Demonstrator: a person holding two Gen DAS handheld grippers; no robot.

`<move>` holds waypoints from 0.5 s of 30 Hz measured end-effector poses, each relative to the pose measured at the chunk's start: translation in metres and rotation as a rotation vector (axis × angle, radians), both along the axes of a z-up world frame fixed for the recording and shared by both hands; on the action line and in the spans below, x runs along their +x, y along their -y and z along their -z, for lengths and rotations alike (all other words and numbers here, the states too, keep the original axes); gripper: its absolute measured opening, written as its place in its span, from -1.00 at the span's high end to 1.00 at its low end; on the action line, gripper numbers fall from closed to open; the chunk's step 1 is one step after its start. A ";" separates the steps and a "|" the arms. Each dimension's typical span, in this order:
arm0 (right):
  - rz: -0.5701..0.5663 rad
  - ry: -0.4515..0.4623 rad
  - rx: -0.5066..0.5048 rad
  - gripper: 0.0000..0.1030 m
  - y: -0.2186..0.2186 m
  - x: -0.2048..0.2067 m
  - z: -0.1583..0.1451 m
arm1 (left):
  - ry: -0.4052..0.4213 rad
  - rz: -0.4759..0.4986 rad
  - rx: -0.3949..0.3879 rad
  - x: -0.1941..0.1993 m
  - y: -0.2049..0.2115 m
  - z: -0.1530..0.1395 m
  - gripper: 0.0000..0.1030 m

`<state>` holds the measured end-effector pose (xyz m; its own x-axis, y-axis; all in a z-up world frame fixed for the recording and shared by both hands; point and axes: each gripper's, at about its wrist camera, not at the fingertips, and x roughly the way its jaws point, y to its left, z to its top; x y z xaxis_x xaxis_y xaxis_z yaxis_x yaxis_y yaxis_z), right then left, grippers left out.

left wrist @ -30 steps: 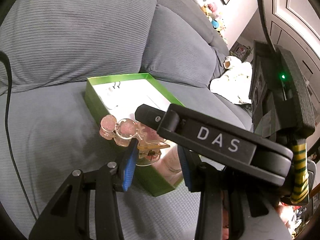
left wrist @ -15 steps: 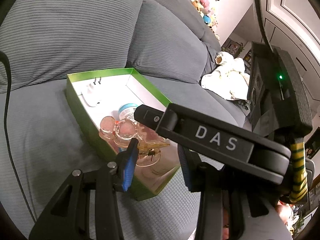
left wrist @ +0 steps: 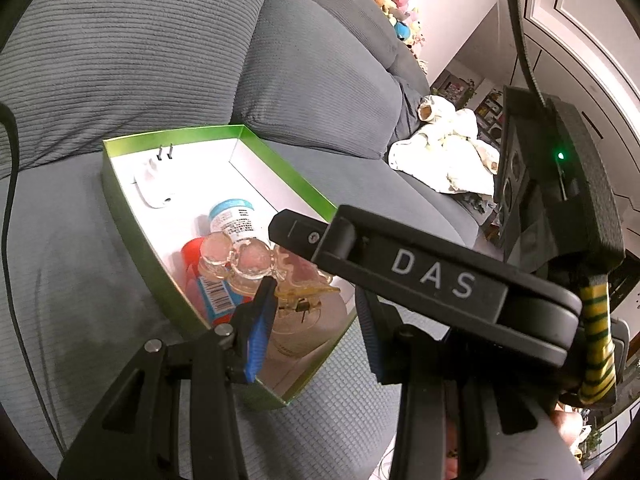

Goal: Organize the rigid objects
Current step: 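Carry the pink hair clip over the green box with the right gripper, then lower the pink hair clip into the box and open the right gripper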

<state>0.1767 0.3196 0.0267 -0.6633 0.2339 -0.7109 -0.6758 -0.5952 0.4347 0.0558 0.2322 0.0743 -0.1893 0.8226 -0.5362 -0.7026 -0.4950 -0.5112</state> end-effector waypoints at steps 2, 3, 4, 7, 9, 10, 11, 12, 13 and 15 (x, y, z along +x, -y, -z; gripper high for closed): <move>0.006 0.003 -0.001 -0.34 -0.002 0.000 0.001 | -0.005 0.007 0.002 0.001 -0.002 0.000 0.27; 0.008 0.002 0.000 -0.34 -0.003 0.000 0.002 | -0.004 0.009 0.003 0.001 -0.002 0.000 0.27; 0.010 0.004 0.002 -0.34 -0.003 0.001 0.001 | -0.001 0.012 0.006 0.002 -0.003 0.000 0.27; 0.016 0.009 0.010 -0.34 -0.003 0.002 0.001 | 0.001 0.018 0.013 0.003 -0.003 0.002 0.27; 0.020 0.010 0.011 -0.34 -0.004 0.002 0.001 | 0.003 0.021 0.016 0.004 -0.004 0.002 0.27; 0.021 0.011 0.012 -0.34 -0.004 0.003 0.001 | 0.005 0.023 0.017 0.004 -0.004 0.002 0.27; 0.023 0.014 0.013 -0.34 -0.005 0.003 0.001 | 0.005 0.025 0.018 0.005 -0.005 0.001 0.27; 0.025 0.015 0.014 -0.34 -0.005 0.004 0.001 | 0.005 0.026 0.018 0.005 -0.005 0.001 0.27; 0.028 0.013 0.013 -0.34 -0.005 0.005 0.000 | 0.002 0.027 0.018 0.006 -0.005 0.001 0.27; 0.029 0.010 0.014 -0.34 -0.006 0.007 0.000 | 0.000 0.033 0.018 0.006 -0.007 -0.001 0.27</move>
<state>0.1837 0.3260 0.0267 -0.6486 0.2630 -0.7142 -0.6973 -0.5813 0.4193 0.0617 0.2390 0.0748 -0.1623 0.8376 -0.5216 -0.7183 -0.4627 -0.5195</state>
